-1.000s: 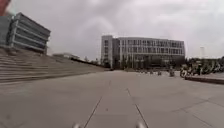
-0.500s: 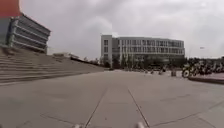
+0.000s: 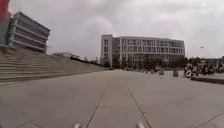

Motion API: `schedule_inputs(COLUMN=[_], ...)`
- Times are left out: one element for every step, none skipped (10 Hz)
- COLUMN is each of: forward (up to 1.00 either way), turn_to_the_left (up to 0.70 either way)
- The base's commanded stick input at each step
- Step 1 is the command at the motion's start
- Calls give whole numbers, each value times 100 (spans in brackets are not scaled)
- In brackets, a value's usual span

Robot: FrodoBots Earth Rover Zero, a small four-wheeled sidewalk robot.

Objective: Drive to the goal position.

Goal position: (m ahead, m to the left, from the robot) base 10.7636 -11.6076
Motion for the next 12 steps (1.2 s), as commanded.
schedule_inputs(forward=[50,50,50,50,50,50,50,50,50,50,50,50], turn_to_the_left=[0,0,0,0,0,0,0,0,0,0,0,0])
